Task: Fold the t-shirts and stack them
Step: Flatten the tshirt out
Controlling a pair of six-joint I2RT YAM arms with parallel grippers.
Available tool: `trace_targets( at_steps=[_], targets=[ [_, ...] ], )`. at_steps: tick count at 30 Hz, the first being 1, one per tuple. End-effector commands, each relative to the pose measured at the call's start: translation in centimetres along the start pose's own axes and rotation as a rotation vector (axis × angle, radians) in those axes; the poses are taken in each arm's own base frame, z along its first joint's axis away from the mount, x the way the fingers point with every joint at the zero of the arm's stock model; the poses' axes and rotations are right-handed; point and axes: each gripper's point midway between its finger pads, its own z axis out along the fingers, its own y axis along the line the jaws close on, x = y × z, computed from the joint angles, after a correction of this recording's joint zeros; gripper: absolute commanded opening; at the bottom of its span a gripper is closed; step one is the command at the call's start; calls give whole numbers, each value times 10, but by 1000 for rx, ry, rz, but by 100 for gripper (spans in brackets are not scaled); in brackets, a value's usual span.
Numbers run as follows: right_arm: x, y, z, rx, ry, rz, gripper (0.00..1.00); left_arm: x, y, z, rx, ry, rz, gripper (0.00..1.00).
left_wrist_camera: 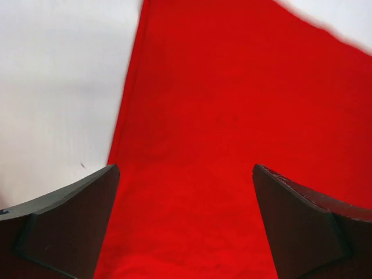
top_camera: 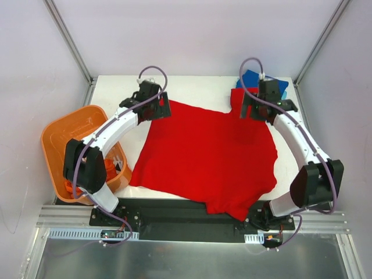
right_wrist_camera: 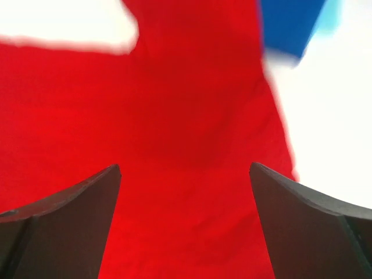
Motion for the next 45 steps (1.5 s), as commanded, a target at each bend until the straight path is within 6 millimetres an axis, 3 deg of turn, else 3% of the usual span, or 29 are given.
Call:
trace_targets(
  at_steps=[1, 2, 4, 7, 11, 12, 15, 18, 20, 22, 25, 26, 28, 30, 35, 38, 41, 42, 43, 45],
  targets=[
    [98, 9, 23, -19, 303, 76, 97, 60, -1, 10, 16, 161, -40, 100],
    [115, 3, 30, 21, 355, 75, 97, 68, 0, 14, 7, 182, -44, 99],
    [127, -2, 38, 50, 396, 77, 97, 81, 2, 20, 1, 216, -45, 99],
    [147, -7, 65, 86, 484, 76, 97, 92, 3, 31, -10, 253, -42, 99],
    [154, 2, 93, 20, 561, 112, 97, 103, 2, 50, -20, 301, -31, 99],
    [145, 3, 99, 14, 549, 118, 97, 102, 1, 54, -20, 302, -30, 99],
    [147, -6, 116, 47, 608, 132, 97, 103, 1, 68, -42, 313, -17, 99],
    [134, -5, 132, 20, 622, 150, 95, 100, 8, 82, -90, 300, -33, 99],
    [119, -4, 141, 2, 601, 167, 100, 97, 10, 91, -104, 301, -50, 99],
    [102, -6, 150, -2, 582, 153, 97, 95, 10, 97, -101, 305, -50, 99],
    [98, -9, 161, 13, 606, 117, 97, 92, 11, 109, -104, 312, -45, 99],
    [84, -7, 165, 5, 575, 114, 97, 86, 11, 113, -100, 303, -50, 99],
    [81, -7, 175, 4, 569, 99, 97, 83, 10, 117, -87, 310, -54, 99],
    [64, -5, 181, 4, 526, 98, 97, 79, 12, 125, -81, 314, -68, 99],
    [37, -2, 169, -35, 451, 41, 97, 66, 6, 124, -52, 292, -70, 99],
    [25, 3, 143, -47, 411, 21, 97, 50, -6, 111, -5, 261, -74, 99],
    [28, -3, 110, 15, 378, -7, 97, 40, -11, 92, 20, 231, -81, 99],
    [20, -1, 88, 20, 332, -5, 97, 39, -11, 87, 22, 221, -80, 99],
    [47, -11, 83, 69, 381, -5, 97, 33, -17, 74, 38, 197, -77, 99],
    [55, -5, 59, 68, 347, 44, 97, 47, -14, 65, 31, 207, -74, 99]
  ],
)
